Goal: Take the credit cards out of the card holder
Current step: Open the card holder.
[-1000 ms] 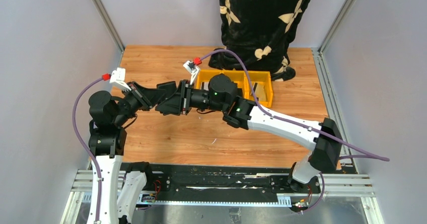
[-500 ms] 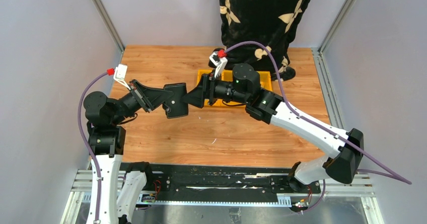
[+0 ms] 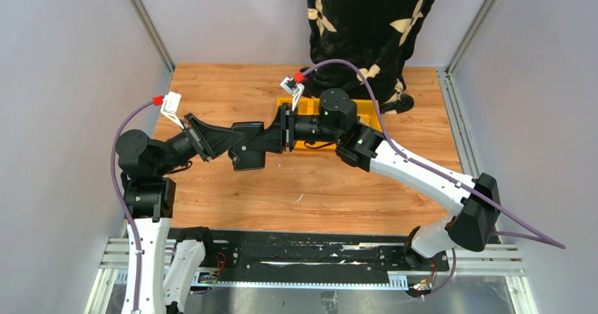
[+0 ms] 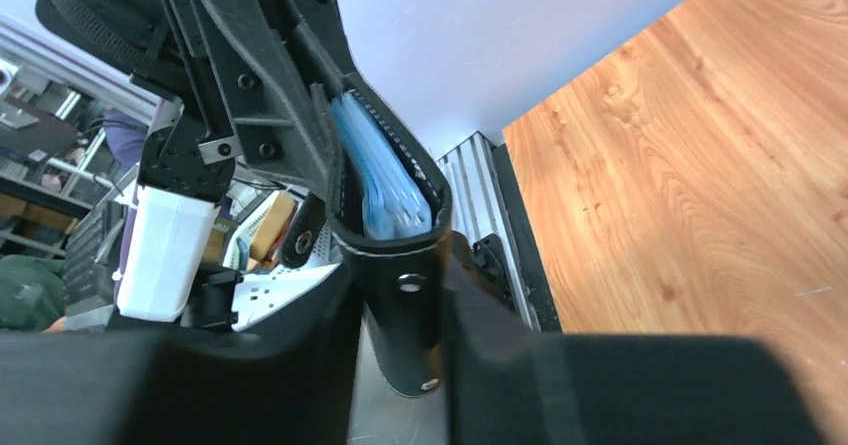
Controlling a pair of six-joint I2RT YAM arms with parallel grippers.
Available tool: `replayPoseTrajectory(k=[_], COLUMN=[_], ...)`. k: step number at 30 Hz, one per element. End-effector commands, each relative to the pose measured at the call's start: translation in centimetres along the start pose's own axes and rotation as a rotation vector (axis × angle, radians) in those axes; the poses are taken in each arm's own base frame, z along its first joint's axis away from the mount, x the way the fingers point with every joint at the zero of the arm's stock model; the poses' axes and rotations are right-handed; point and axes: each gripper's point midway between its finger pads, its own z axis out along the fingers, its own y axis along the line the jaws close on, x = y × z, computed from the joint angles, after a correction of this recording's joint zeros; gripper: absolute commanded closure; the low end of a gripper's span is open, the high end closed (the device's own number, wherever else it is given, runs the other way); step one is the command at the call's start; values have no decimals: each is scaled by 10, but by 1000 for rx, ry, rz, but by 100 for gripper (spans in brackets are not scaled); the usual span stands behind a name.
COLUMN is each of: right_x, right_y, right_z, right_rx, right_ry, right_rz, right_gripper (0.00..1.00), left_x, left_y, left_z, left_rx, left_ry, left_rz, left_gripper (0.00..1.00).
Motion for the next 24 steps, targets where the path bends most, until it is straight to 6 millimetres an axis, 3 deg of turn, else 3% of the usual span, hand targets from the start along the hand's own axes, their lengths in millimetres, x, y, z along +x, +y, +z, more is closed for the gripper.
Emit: replayPoseTrajectory(k=[1, 2, 4, 5, 8, 13, 20, 24], right_x=[-9, -10, -10, -12, -17, -16, -12, -10], right_y=[15, 13, 10, 9, 6, 10, 15, 18], right_z=[3, 2, -1, -3, -10, -12, -19, -26], right_rx=[-58, -46, -16, -4, 26, 9, -9, -18], right_ry=[-13, -13, -7, -9, -22, -13, -9, -10], right_rz=[-16, -25, -42, -56, -85, -100, -128, -144], right_gripper=[74, 80, 88, 91, 97, 100, 100, 100], left_x=[6, 9, 14, 18, 30, 39, 26, 23], left_y=[-4, 1, 5, 8, 18, 26, 32, 27], left_z=[-3, -4, -6, -8, -12, -17, -25, -27], left_rx=[9, -8, -21, -32, -58, -80, -187, -188], left_ry=[26, 34, 52, 64, 107, 129, 97, 93], left_rz=[65, 73, 111, 130, 166, 223, 357, 385], left_gripper=[92, 71, 42, 36, 32, 37, 73, 81])
